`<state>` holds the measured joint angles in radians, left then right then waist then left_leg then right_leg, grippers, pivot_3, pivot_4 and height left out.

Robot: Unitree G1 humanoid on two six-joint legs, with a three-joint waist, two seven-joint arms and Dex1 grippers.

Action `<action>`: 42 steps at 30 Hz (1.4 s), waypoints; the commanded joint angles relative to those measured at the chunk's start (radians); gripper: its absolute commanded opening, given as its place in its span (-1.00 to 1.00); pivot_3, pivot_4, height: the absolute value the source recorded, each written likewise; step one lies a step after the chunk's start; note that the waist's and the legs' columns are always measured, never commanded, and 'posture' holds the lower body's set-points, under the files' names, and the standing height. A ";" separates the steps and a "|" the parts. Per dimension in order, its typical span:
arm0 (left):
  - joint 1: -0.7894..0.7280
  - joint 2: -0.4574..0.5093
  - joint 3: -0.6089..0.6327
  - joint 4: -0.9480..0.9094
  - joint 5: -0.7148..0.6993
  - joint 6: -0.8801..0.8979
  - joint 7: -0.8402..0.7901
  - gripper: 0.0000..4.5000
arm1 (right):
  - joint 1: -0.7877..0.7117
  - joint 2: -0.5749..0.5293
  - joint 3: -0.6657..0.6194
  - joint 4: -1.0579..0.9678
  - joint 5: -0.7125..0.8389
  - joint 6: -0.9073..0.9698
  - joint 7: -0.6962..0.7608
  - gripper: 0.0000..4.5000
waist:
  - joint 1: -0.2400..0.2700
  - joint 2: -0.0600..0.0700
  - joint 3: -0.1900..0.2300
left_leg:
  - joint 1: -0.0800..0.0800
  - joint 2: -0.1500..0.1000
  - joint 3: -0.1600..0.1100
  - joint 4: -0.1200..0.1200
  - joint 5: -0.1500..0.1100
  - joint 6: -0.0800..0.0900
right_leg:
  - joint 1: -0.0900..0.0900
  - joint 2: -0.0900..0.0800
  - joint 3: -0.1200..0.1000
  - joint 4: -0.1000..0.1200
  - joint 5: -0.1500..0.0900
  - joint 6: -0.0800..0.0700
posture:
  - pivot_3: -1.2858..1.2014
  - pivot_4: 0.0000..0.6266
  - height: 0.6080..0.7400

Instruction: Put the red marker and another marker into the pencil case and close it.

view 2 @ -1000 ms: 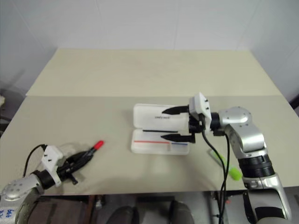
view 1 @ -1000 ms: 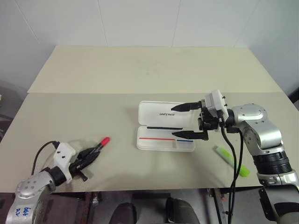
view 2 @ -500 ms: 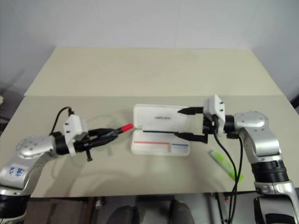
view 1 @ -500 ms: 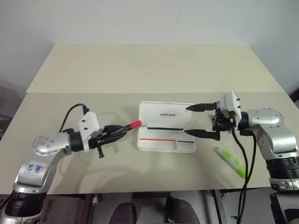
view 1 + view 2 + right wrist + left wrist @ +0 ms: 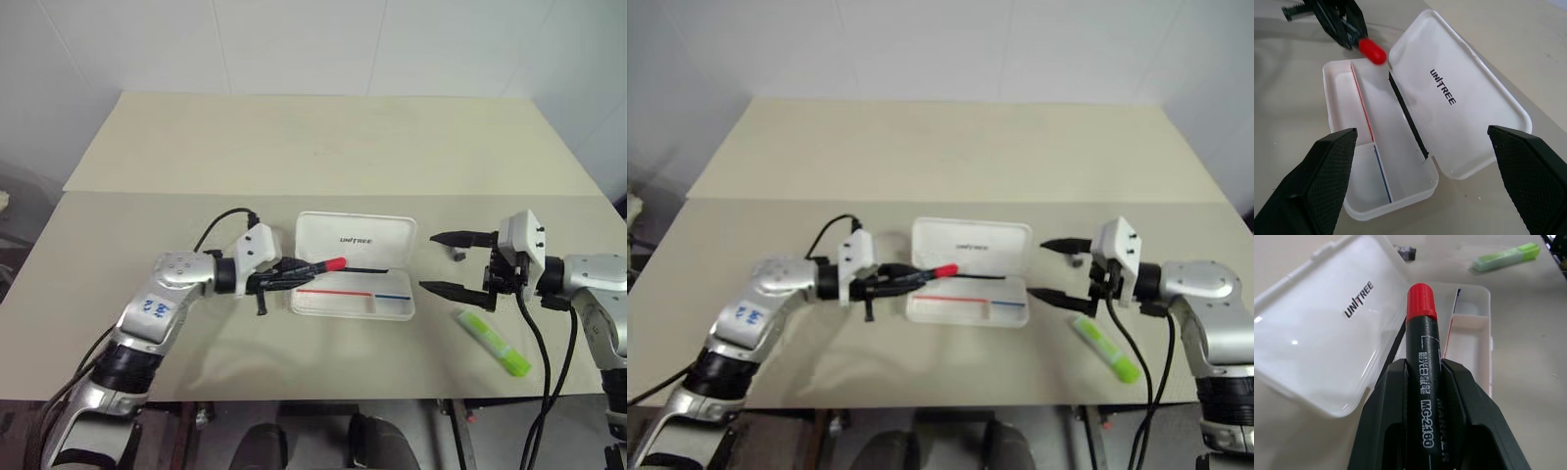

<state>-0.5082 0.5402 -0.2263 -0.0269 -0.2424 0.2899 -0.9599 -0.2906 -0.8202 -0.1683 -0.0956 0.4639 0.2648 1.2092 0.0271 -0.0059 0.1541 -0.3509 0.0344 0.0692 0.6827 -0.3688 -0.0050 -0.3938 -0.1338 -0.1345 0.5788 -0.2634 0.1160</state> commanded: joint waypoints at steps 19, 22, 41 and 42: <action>-0.148 -0.167 -0.089 0.256 0.143 -0.218 -0.063 -0.72 | 0.143 0.008 -0.085 -0.239 0.090 0.058 -0.160 1.00 | 0.002 -0.001 0.000 | -0.001 0.000 0.000 0.001 0.000 0.001 | 0.001 0.000 -0.001 -0.003 0.001 0.002 | 0.03 -0.52 1.00; -0.155 -0.180 -0.094 0.281 0.154 -0.243 -0.068 -0.72 | 0.157 0.009 -0.087 -0.255 0.098 0.062 -0.176 1.00 | 0.002 -0.001 0.000 | -0.001 0.000 0.000 0.001 0.000 0.001 | 0.001 0.000 0.000 -0.003 0.001 0.002 | 0.03 -0.52 1.00; -0.174 -0.246 -0.035 0.222 0.093 -0.214 -0.063 0.98 | 0.148 0.040 -0.046 -0.249 0.100 0.066 -0.217 1.00 | 0.001 -0.001 0.000 | -0.001 0.000 0.000 0.001 0.001 0.001 | 0.001 0.000 0.000 -0.003 0.001 0.002 | 0.03 -0.52 1.00; -0.171 -0.244 -0.031 0.207 0.088 -0.207 -0.062 0.98 | 0.145 0.041 -0.045 -0.244 0.100 0.067 -0.215 1.00 | 0.002 -0.001 0.000 | 0.000 0.000 0.000 0.001 0.001 0.001 | 0.001 0.000 0.000 -0.003 0.001 0.002 | 0.03 -0.52 1.00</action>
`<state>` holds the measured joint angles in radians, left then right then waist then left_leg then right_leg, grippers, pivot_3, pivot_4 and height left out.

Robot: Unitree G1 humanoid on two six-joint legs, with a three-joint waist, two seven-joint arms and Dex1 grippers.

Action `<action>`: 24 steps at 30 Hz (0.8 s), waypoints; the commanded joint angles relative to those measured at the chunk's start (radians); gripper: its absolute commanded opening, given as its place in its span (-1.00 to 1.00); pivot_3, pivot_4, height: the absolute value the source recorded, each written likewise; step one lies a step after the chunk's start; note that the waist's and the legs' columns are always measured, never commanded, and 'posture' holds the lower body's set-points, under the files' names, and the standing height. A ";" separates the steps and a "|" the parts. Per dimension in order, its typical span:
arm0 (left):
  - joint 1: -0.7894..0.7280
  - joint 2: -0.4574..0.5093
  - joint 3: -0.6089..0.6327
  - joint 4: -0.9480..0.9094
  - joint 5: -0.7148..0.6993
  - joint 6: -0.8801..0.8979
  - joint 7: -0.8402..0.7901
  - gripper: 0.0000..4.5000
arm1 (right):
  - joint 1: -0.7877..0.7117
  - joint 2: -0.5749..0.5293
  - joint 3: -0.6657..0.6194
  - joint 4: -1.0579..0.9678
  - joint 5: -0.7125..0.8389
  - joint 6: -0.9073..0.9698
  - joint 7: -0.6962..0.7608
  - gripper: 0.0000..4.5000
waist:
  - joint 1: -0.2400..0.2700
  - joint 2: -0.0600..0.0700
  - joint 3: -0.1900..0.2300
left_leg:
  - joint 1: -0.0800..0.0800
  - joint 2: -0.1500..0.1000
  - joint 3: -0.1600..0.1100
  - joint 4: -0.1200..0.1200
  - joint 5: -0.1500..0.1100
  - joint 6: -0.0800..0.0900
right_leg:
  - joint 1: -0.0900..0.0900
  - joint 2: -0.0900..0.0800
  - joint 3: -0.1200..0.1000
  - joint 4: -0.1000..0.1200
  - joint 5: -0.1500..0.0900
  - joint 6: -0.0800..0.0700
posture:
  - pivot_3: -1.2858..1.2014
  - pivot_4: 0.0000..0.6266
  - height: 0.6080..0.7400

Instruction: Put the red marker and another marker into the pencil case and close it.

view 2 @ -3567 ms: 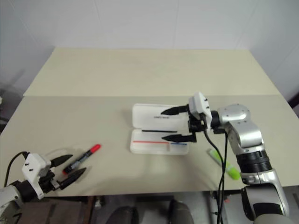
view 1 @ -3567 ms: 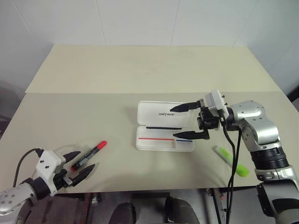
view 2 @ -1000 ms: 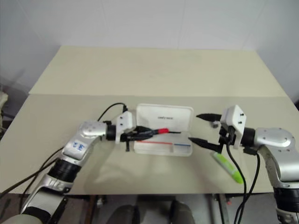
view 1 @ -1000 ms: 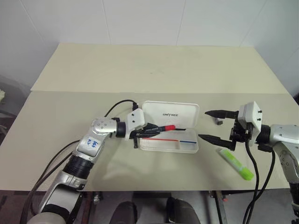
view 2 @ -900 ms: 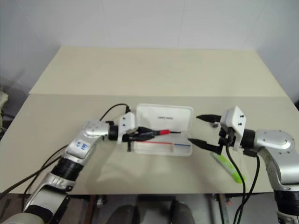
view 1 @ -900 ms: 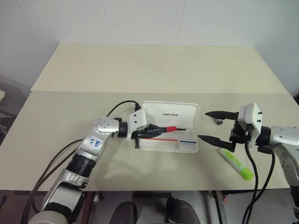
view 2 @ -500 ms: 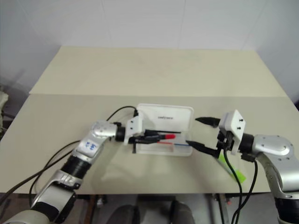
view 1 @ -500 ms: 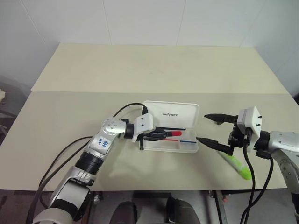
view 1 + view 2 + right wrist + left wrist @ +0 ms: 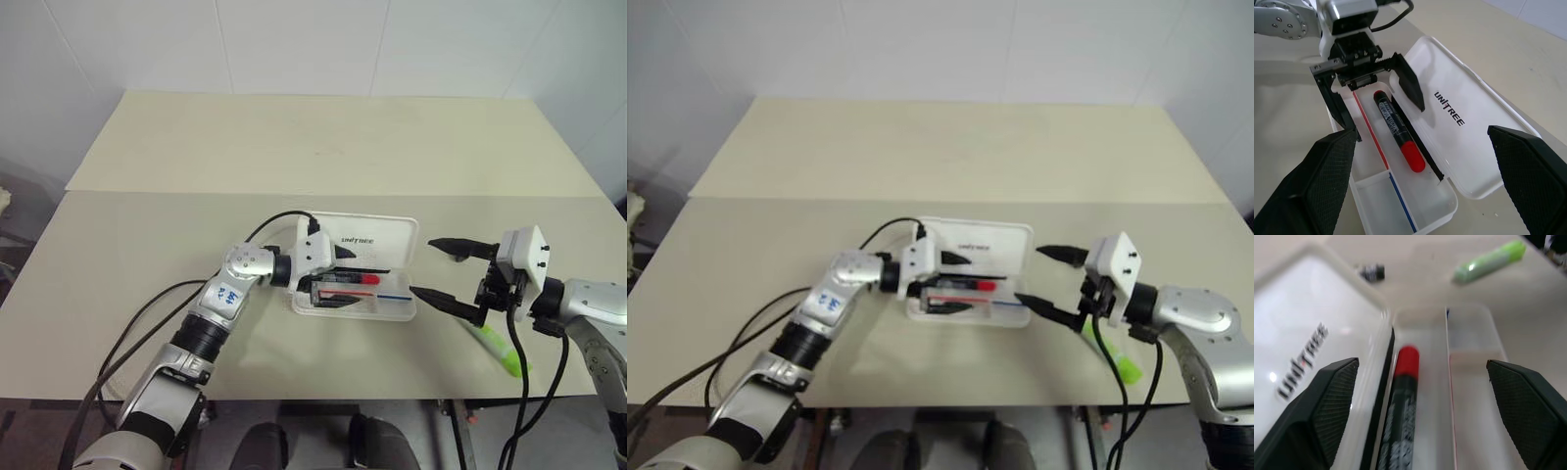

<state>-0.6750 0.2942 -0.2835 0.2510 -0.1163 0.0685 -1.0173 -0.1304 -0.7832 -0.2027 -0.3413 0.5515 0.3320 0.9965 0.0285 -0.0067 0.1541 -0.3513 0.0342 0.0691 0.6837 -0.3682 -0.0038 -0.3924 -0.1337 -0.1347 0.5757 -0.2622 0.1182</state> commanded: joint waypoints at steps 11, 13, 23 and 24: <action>0.247 0.211 0.208 -0.442 -0.150 0.185 0.018 0.98 | -0.021 0.016 -0.014 0.085 0.005 0.062 -0.027 1.00 | -0.005 0.000 0.000 | 0.000 0.001 -0.001 0.000 0.000 0.000 | 0.000 0.000 0.000 0.000 0.000 0.000 | 0.03 -0.52 1.00; 0.290 0.242 0.236 -0.503 -0.170 0.214 0.033 0.98 | -0.009 0.005 -0.029 0.093 0.004 0.067 -0.018 1.00 | -0.002 0.000 0.000 | 0.000 0.001 -0.001 0.000 0.000 0.000 | 0.000 0.000 0.001 0.000 0.000 0.000 | 0.03 -0.52 1.00; 0.518 0.407 0.463 -0.816 -0.399 0.430 0.079 0.98 | 0.052 -0.094 -0.082 0.155 -0.037 0.104 -0.020 1.00 | 0.000 0.000 0.000 | 0.000 0.000 -0.003 0.000 0.000 0.000 | 0.001 0.000 0.002 0.000 0.000 0.000 | 0.03 -0.52 1.00; 0.527 0.408 0.461 -0.824 -0.394 0.430 0.087 0.98 | 0.062 -0.094 -0.085 0.154 -0.042 0.105 -0.022 1.00 | 0.000 0.000 0.000 | 0.000 0.000 -0.003 0.000 0.000 0.000 | 0.001 0.000 0.002 0.000 0.000 0.000 | 0.03 -0.52 1.00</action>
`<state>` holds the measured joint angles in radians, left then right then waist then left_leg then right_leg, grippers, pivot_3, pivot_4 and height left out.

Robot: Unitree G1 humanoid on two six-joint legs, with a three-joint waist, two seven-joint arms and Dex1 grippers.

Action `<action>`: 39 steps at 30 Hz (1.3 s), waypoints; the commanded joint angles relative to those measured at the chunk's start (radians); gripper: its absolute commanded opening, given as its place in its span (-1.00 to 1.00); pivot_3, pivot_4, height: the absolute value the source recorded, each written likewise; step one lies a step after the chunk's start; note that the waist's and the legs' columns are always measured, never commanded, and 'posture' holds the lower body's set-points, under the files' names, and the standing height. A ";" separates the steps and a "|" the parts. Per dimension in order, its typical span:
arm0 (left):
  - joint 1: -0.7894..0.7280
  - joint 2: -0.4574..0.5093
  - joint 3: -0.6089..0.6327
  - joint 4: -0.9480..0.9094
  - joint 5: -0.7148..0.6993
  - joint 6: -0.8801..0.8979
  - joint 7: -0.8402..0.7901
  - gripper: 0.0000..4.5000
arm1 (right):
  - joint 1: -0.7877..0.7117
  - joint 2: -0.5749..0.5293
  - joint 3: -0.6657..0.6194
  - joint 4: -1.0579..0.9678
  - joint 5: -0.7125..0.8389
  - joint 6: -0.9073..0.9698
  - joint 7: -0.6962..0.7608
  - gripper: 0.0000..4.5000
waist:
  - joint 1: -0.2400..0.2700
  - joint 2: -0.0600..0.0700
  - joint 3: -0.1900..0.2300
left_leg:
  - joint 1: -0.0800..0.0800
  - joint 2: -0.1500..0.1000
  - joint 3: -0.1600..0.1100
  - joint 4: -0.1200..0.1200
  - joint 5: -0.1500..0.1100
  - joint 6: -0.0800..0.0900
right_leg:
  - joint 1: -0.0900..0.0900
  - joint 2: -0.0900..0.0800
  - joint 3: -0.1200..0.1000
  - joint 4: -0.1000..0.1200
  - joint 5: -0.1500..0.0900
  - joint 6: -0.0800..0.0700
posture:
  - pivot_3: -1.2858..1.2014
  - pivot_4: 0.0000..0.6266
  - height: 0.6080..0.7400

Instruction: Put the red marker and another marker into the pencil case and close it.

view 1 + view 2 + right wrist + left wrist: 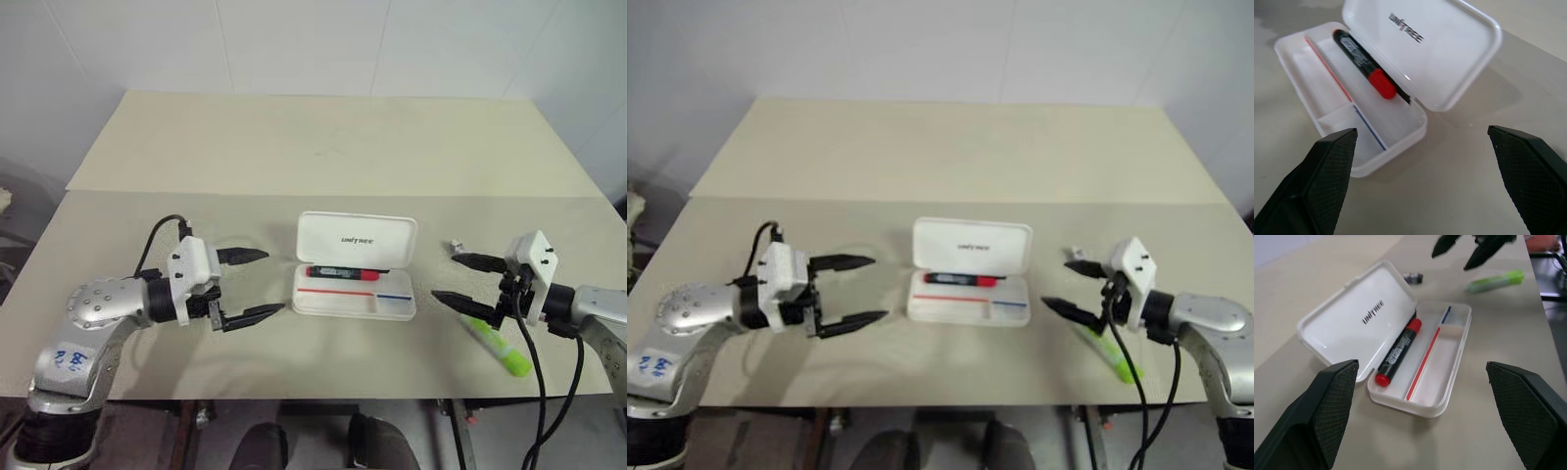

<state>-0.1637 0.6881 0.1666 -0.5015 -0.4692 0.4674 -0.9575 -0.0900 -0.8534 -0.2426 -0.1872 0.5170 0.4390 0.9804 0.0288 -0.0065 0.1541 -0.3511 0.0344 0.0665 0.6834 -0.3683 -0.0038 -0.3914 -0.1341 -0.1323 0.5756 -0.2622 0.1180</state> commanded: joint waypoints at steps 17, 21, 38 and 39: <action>-0.056 0.016 -0.033 -0.048 -0.066 0.032 0.032 0.98 | 0.334 -0.006 -0.199 0.107 -0.077 -0.119 0.010 1.00 | 0.001 0.000 -0.001 | 0.001 0.000 0.001 0.000 0.000 0.000 | 0.000 0.001 0.001 0.000 0.000 0.000 | 0.03 -0.52 1.00; -0.068 0.021 -0.029 -0.026 -0.065 0.024 0.015 0.98 | 0.389 0.024 -0.203 0.099 -0.084 -0.139 0.003 1.00 | -0.003 0.000 -0.001 | 0.001 0.000 0.001 0.000 0.000 0.000 | 0.000 0.001 0.001 0.000 0.000 0.000 | 0.03 -0.52 1.00; -0.098 0.052 -0.012 0.034 -0.070 -0.011 -0.047 1.00 | 0.439 0.124 -0.122 0.075 -0.121 -0.217 -0.029 -0.22 | -0.004 -0.003 -0.003 | 0.003 0.001 0.001 -0.001 0.000 0.000 | 0.001 0.002 0.002 0.000 0.000 -0.001 | 0.03 -0.52 1.00; -0.098 0.052 -0.012 0.036 -0.069 -0.014 -0.050 1.00 | 0.435 0.127 -0.116 0.075 -0.125 -0.220 -0.033 -0.38 | -0.004 -0.003 -0.003 | 0.003 0.001 0.001 -0.001 0.000 0.000 | 0.001 0.002 0.003 0.000 0.000 -0.001 | 0.03 -0.52 1.00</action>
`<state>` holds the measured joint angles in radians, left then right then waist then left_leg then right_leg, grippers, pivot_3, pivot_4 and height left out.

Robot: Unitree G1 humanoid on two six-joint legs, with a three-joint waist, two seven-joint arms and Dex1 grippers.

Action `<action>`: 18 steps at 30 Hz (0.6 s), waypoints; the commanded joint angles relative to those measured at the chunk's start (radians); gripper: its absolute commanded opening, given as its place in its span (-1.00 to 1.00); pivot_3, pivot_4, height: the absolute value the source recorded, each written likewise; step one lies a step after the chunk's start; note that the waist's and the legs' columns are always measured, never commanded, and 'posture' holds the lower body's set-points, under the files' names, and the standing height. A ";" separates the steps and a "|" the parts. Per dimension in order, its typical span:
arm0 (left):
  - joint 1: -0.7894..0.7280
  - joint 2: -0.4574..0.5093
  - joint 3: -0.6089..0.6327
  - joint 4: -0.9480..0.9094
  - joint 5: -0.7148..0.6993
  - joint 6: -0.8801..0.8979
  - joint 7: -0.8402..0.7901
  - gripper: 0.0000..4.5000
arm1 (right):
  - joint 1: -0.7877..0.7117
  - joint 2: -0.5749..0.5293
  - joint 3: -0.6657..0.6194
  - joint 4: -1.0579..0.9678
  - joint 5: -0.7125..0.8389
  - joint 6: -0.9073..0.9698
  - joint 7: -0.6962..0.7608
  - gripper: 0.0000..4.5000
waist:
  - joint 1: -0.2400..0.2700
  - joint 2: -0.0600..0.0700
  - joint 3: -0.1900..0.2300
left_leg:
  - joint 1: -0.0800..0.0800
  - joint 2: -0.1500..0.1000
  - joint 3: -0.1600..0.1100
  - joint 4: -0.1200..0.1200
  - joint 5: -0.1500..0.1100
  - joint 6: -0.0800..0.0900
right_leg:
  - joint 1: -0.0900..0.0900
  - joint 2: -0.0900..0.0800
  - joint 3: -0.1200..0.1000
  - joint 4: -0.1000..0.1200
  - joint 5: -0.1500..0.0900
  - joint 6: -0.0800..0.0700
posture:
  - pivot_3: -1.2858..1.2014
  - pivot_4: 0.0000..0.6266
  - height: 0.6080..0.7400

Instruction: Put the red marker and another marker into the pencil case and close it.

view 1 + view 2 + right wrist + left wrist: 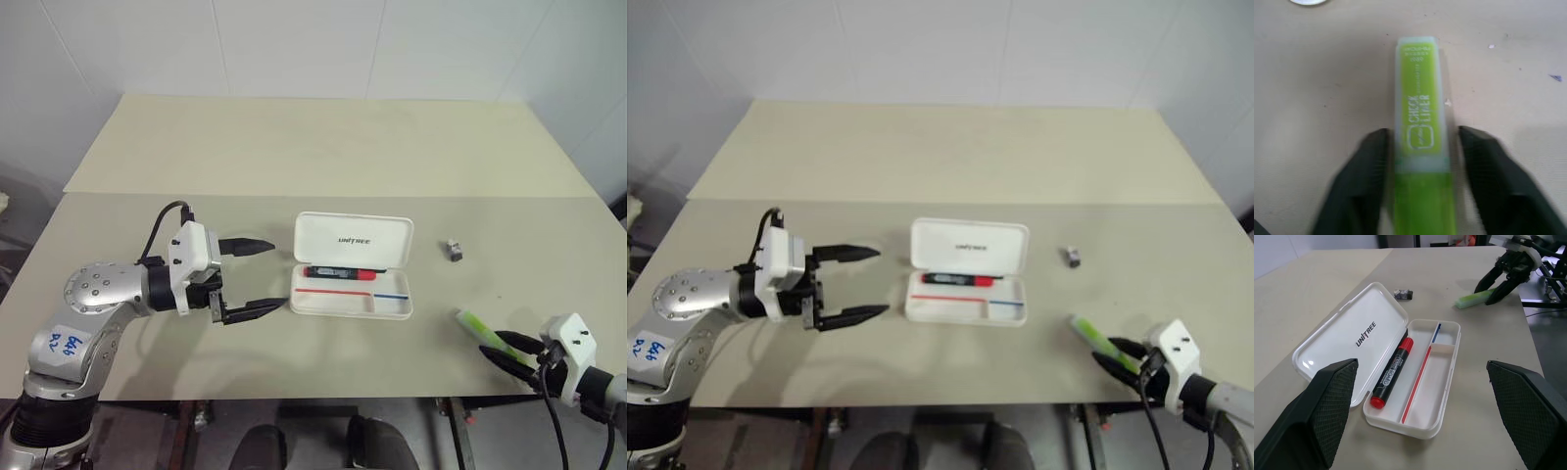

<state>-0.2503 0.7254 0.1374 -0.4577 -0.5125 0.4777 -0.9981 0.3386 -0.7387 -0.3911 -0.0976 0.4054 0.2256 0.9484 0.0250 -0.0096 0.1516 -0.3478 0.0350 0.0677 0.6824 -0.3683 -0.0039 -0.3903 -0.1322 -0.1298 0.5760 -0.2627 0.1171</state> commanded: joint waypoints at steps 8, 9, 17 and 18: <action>0.004 0.008 0.029 0.022 -0.019 -0.071 -0.029 1.00 | -0.101 0.013 0.069 -0.017 -0.018 -0.020 -0.008 -0.50 | -0.012 0.000 0.000 | 0.011 0.002 0.000 -0.002 -0.001 0.000 | 0.006 0.001 0.005 0.001 -0.001 -0.001 | 0.03 -0.52 1.00; 0.014 0.009 0.036 0.032 -0.015 -0.082 -0.030 1.00 | -0.143 0.003 0.080 -0.011 -0.019 -0.028 0.003 -0.50 | -0.014 0.001 0.001 | 0.013 0.002 0.000 -0.002 -0.001 0.000 | 0.007 0.001 0.006 0.001 -0.001 -0.001 | 0.03 -0.52 1.00; 0.082 0.023 0.066 0.097 0.048 -0.181 -0.020 1.00 | -0.489 -0.036 0.228 0.066 -0.037 -0.070 0.135 -0.50 | -0.024 0.003 0.002 | 0.011 0.002 0.000 -0.003 -0.002 0.001 | 0.003 0.001 0.008 0.002 -0.001 -0.001 | 0.03 -0.52 1.00; 0.087 0.017 0.072 0.103 0.043 -0.197 -0.026 1.00 | -0.529 -0.031 0.248 0.078 -0.038 -0.073 0.148 -0.50 | -0.022 0.003 0.002 | 0.010 0.002 0.000 -0.003 -0.002 0.001 | 0.002 0.001 0.007 0.002 -0.001 -0.001 | 0.03 -0.52 1.00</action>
<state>-0.1691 0.7310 0.1837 -0.3478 -0.4742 0.3170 -1.0254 -0.1684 -0.7649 -0.1553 -0.0233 0.3666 0.1734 1.0694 0.0027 -0.0065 0.1537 -0.3384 0.0359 0.0686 0.6789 -0.3699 -0.0030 -0.3893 -0.1313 -0.1228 0.5800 -0.2633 0.1159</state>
